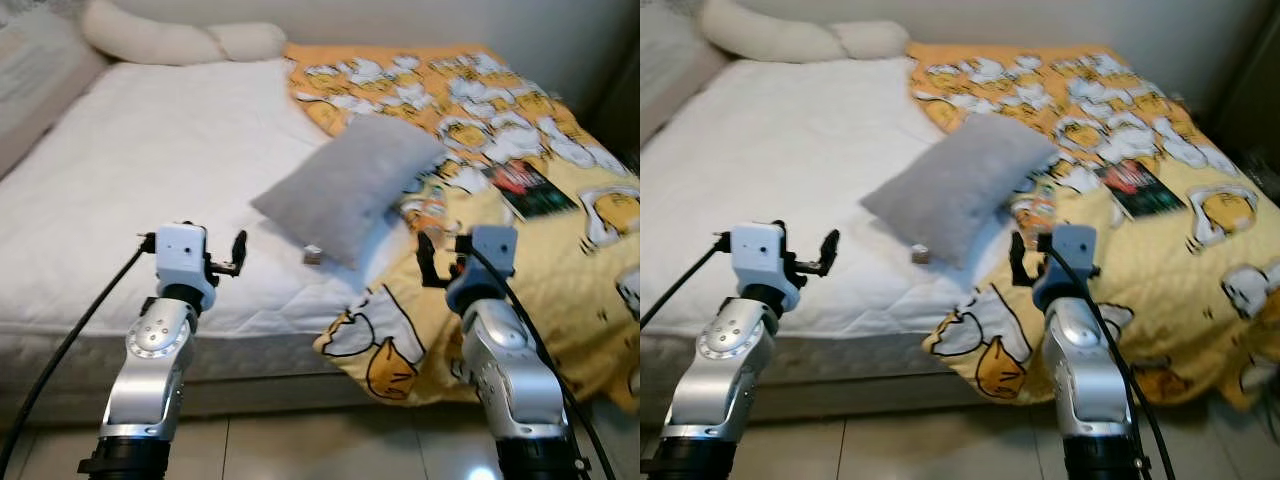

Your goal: Clean up the room

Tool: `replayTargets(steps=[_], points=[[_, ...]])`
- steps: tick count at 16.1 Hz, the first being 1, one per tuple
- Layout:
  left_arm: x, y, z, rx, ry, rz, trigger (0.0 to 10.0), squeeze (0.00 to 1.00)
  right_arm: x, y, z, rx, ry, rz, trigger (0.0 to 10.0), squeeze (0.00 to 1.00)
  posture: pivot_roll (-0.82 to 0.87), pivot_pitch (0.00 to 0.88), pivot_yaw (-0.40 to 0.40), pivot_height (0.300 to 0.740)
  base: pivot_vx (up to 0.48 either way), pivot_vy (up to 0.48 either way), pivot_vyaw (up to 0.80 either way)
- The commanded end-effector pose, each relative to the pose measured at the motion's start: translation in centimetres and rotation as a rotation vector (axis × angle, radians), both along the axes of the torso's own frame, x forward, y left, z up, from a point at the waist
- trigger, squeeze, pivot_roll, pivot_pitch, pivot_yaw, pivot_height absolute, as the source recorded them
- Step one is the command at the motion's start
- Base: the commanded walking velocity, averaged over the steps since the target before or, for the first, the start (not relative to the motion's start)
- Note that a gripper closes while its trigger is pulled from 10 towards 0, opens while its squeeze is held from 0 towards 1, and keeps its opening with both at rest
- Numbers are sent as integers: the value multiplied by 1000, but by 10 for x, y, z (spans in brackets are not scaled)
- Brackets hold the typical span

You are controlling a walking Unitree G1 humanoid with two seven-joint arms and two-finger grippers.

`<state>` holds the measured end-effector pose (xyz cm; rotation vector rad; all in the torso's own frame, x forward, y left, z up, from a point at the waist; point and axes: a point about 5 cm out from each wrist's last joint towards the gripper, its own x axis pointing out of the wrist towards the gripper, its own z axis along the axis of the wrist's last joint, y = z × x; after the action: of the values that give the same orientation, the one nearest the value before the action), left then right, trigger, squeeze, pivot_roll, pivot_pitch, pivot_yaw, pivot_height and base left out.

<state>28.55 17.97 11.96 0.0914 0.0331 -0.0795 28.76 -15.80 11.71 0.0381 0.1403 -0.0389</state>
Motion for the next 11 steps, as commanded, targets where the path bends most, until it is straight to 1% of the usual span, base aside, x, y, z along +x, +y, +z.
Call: replayTargets(steps=[1, 4, 5, 6, 8, 11], points=[[3, -5, 3, -8, -3, -19, 10000, 1000, 0, -5, 0, -8, 3, -18, 10000, 0, -50, 0, 44, 740, 334, 0, 0], [3, -7, 3, -9, -3, -26, 10000, 1000, 0, -6, 0, -21, 3, -20, 10000, 0, -52, 0, 45, 740, 331, 0, 0], [4, -8, 4, -6, -3, -34, 10000, 1000, 1, -8, 0, 6, -2, -30, 10000, 0, -53, 0, 44, 740, 330, 0, -506], [4, -9, 4, -4, -3, -38, 10000, 1000, 1, -8, 0, 7, 0, -31, 10000, 0, -53, 0, 44, 740, 334, 0, -800], [3, -12, 5, 8, -8, -53, 10000, 1000, 1, -11, 0, -25, 7, -34, 10000, 0, -53, 0, 44, 740, 334, 0, -800], [3, -16, 7, 14, -15, -71, 10000, 1000, 3, -12, 1, -40, 0, -24, 10000, 0, -54, 0, 38, 740, 326, 0, 0]])
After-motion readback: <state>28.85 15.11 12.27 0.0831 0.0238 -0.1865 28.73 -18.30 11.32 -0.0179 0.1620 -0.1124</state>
